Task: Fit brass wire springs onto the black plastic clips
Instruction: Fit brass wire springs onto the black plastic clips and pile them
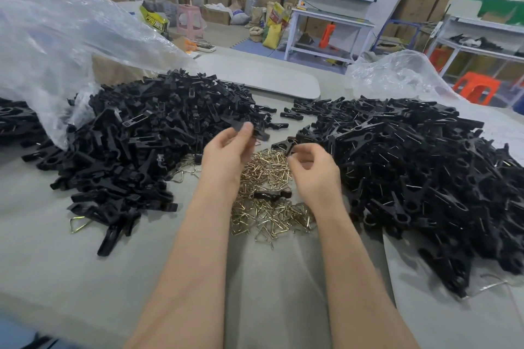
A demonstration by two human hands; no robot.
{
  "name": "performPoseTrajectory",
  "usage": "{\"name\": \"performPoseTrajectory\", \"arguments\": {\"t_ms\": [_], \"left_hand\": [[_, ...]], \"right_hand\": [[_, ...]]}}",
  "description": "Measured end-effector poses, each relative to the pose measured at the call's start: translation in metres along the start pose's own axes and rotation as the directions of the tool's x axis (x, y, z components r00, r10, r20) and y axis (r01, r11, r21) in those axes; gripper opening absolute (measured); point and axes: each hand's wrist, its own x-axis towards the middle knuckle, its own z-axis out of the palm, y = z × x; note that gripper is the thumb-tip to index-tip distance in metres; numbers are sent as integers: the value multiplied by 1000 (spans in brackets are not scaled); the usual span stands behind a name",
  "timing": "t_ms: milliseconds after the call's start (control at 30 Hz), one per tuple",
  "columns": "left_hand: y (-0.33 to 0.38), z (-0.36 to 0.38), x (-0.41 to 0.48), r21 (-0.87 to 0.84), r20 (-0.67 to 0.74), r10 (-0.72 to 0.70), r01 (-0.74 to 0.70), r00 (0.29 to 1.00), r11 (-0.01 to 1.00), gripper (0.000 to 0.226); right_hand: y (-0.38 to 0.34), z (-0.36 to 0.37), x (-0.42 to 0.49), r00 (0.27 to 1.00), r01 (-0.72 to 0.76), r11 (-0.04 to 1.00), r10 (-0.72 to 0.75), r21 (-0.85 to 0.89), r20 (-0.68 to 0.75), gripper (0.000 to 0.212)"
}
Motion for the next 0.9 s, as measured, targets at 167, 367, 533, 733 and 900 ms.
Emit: {"name": "performPoseTrajectory", "arguments": {"t_ms": [167,367,533,733,900], "left_hand": [[6,0,-1,-339,-22,-97,84,995,937,16],[6,1,-4,-432,23,-205,194,979,881,20],[4,2,-2,-450,-4,-247,219,969,866,10],[5,5,-7,-476,145,-264,301,954,826,6],[5,8,-8,-412,175,-268,318,947,854,6]], "right_hand": [[4,16,-3,979,108,896,-21,-431,202,33],[6,17,-2,995,23,949,9,-315,98,14],[5,11,0,998,-28,990,35,-138,50,6],[3,4,0,999,15,1000,-15,-14,-47,9],[-3,5,2,992,-129,942,126,310,29,8]]}}
